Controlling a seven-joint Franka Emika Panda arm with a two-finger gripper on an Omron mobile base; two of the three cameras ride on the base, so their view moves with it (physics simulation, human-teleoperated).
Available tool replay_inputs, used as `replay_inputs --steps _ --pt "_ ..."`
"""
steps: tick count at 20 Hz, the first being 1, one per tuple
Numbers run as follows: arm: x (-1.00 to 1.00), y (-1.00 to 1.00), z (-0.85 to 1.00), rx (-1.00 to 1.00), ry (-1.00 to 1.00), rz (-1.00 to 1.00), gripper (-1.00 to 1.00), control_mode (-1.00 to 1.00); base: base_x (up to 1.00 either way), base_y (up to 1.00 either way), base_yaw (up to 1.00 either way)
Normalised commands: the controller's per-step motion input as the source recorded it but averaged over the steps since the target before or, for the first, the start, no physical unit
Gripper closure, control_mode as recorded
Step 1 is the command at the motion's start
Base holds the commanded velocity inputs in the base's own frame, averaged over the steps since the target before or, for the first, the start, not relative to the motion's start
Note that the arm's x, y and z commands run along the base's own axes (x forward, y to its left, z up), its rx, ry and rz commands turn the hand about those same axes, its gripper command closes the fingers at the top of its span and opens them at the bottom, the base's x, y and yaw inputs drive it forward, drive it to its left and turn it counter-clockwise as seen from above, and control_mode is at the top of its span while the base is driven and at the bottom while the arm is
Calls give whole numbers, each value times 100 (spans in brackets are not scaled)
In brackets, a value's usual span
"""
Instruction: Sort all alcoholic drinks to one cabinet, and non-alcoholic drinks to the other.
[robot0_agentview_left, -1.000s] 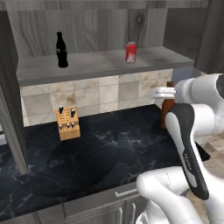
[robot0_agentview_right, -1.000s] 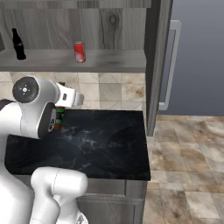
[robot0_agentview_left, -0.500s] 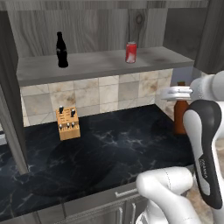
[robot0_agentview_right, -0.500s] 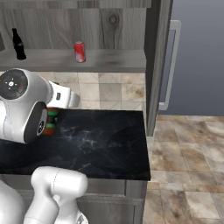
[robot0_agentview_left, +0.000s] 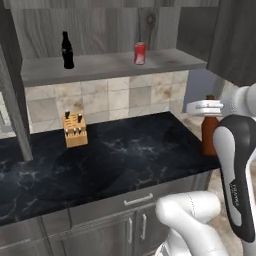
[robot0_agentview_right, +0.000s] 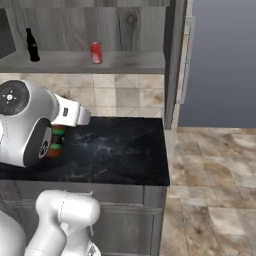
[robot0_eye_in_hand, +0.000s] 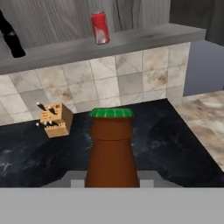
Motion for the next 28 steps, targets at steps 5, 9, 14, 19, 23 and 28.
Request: replay_inputs --steps 5,9,14,19,23,28 --pt "0 0 0 0 0 0 100 100 -100 -1 0" --pt "0 0 0 0 0 0 100 100 -100 19 0" --pt "0 0 0 0 0 0 100 100 -96 85 0" --pt "0 0 0 0 0 0 100 100 -57 100 0" --pt "0 0 0 0 0 0 100 100 -38 100 0" --pt "0 0 0 0 0 0 100 100 -23 100 -2"
